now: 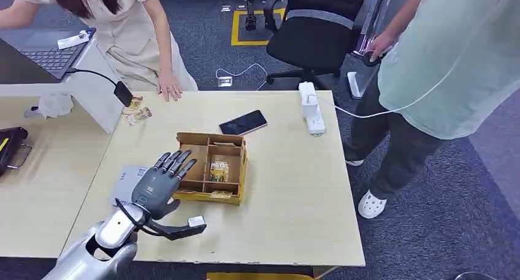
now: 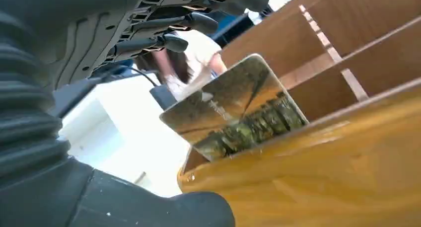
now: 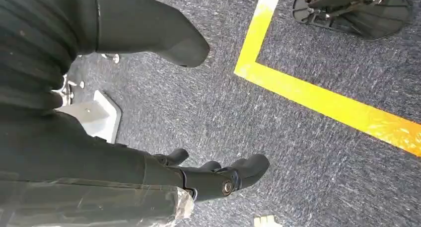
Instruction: Pass the card to the sensor for recognition and then transmit it.
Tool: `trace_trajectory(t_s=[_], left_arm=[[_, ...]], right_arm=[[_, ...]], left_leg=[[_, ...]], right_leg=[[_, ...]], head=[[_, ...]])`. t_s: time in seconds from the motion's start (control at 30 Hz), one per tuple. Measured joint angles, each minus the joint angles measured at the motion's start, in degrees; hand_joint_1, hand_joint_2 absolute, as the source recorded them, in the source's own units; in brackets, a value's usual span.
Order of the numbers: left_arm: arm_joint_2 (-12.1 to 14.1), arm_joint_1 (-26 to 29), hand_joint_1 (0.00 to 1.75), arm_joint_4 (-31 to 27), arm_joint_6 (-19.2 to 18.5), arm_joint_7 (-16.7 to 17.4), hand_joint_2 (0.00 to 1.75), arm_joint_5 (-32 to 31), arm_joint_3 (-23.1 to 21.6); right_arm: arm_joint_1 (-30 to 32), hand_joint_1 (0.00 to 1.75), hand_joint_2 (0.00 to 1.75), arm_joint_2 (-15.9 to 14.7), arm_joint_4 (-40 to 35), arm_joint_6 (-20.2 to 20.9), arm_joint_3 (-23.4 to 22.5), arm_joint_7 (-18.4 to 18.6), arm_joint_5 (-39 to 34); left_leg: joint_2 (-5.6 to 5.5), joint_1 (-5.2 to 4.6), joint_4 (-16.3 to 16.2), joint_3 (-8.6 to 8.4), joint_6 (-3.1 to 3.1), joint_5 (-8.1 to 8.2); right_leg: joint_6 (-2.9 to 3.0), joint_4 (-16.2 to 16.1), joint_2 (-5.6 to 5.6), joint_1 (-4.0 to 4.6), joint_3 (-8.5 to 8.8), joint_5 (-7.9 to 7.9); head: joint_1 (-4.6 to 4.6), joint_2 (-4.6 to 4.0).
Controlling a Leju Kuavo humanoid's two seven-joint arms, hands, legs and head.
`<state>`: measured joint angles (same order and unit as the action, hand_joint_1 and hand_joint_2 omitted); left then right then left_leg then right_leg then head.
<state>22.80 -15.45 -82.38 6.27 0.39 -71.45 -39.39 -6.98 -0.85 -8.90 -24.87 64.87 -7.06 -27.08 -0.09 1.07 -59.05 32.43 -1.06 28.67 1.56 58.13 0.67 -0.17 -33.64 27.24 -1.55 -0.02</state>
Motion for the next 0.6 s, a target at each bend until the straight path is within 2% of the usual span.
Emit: trace_trajectory(t_s=[0.13, 0.3, 0.6], left_arm=[[2.06, -0.86, 0.00, -0.77, -2.78, -1.59, 1.75, 2.60, 0.00], [6.04, -2.91, 0.00, -1.55, -5.72, -3.56, 1.75, 4.98, -0.02], [8.42, -3.88, 0.00, -2.45, -6.51, -3.98, 1.75, 5.79, -0.04]], right_arm=[[0.00, 0.00, 1.75, 0.00, 0.00, 0.09, 0.02, 0.02, -0.52], [-0.04, 0.00, 1.75, 0.00, 0.02, 0.48, 0.15, 0.06, -0.68], [-0.06, 0.00, 1.75, 0.00, 0.02, 0.68, 0.15, 0.04, -0.66]], left_leg=[[0.00, 0.01, 0.00, 0.00, 0.00, 0.00], [0.00, 0.02, 0.00, -0.01, -0.02, -0.02], [0.00, 0.00, 0.00, 0.00, -0.01, -0.01]], right_leg=[[0.00, 0.00, 0.00, 0.01, 0.00, 0.00], [0.00, 0.02, 0.00, 0.02, 0.00, 0.00], [0.00, 0.01, 0.01, 0.01, 0.00, 0.00]], head=[[-0.02, 0.02], [-0.02, 0.02], [0.00, 0.02]])
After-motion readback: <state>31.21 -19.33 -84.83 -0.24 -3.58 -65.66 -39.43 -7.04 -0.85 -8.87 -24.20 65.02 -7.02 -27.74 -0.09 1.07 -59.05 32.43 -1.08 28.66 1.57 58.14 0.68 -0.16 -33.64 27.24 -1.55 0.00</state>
